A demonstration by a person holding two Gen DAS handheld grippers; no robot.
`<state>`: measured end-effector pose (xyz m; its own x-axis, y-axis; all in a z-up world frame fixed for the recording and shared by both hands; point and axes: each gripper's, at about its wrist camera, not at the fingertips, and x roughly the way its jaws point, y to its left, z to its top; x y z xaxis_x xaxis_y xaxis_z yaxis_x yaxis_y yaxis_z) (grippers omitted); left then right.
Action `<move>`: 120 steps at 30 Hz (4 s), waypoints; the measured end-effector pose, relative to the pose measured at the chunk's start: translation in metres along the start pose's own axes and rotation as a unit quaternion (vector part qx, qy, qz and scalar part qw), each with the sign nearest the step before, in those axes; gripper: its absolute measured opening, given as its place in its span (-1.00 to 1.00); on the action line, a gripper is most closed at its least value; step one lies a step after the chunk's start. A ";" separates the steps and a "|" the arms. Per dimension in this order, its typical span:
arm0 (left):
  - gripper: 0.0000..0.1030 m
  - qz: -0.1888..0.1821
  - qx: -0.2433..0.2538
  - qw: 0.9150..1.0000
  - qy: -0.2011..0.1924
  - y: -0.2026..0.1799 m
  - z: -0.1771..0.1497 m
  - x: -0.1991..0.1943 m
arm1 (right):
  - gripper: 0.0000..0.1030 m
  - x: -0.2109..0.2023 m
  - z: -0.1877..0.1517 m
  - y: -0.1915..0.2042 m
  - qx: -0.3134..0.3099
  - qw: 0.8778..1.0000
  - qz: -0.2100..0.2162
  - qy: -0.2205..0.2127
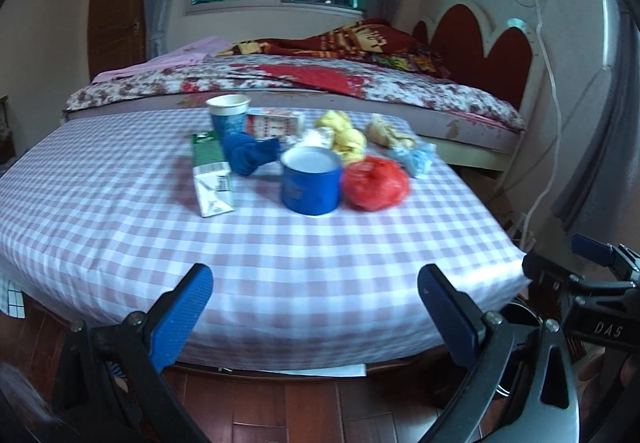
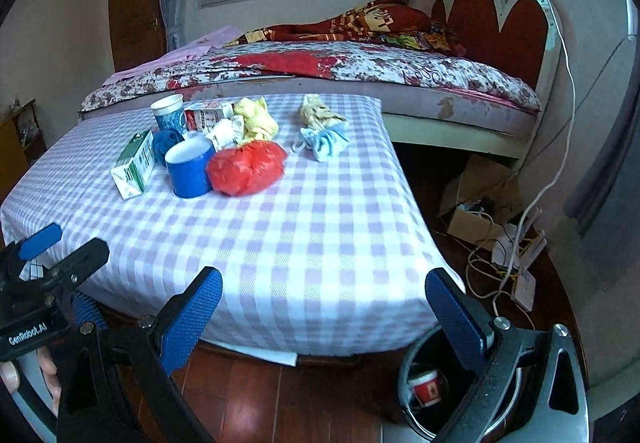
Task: Collect trash
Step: 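Move both open tools back over the gingham sheet, then grasp the red plastic bag with the right tool while the left tool grasps the green milk carton, then carry the red bag and carton over the black bin and release both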
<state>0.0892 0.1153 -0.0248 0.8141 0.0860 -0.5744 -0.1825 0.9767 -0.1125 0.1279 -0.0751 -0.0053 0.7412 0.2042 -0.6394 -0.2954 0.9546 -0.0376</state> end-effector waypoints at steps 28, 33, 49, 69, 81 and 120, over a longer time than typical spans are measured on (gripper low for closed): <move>0.99 0.064 -0.030 0.997 0.007 0.060 0.038 0.076 | 0.98 0.109 0.053 0.057 -0.035 0.999 0.034 0.023; 0.99 0.078 -0.044 0.996 0.007 0.072 0.051 0.099 | 0.98 0.135 0.063 0.066 -0.044 0.998 0.040 0.030; -0.14 0.079 -0.042 0.994 0.054 0.086 0.065 0.141 | 0.01 0.175 0.072 0.068 -0.043 0.995 0.064 0.067; -0.23 0.053 -0.026 0.998 -0.023 0.069 0.050 0.048 | -0.66 0.098 0.062 0.041 -0.031 0.996 0.078 0.004; -0.23 -0.021 0.019 0.999 -0.038 -0.002 0.031 0.010 | -0.66 0.025 0.030 -0.010 -0.007 0.999 0.036 -0.037; -0.23 -0.270 0.202 0.937 0.091 -0.280 -0.077 0.027 | -0.66 -0.015 -0.139 -0.235 0.120 0.989 -0.060 0.062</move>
<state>0.1203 -0.1714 -0.0711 0.6138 -0.4412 -0.6547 0.4826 0.8660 -0.1312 0.1020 -0.3331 -0.0937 0.6782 0.0728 -0.7313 -0.0481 0.9973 0.0547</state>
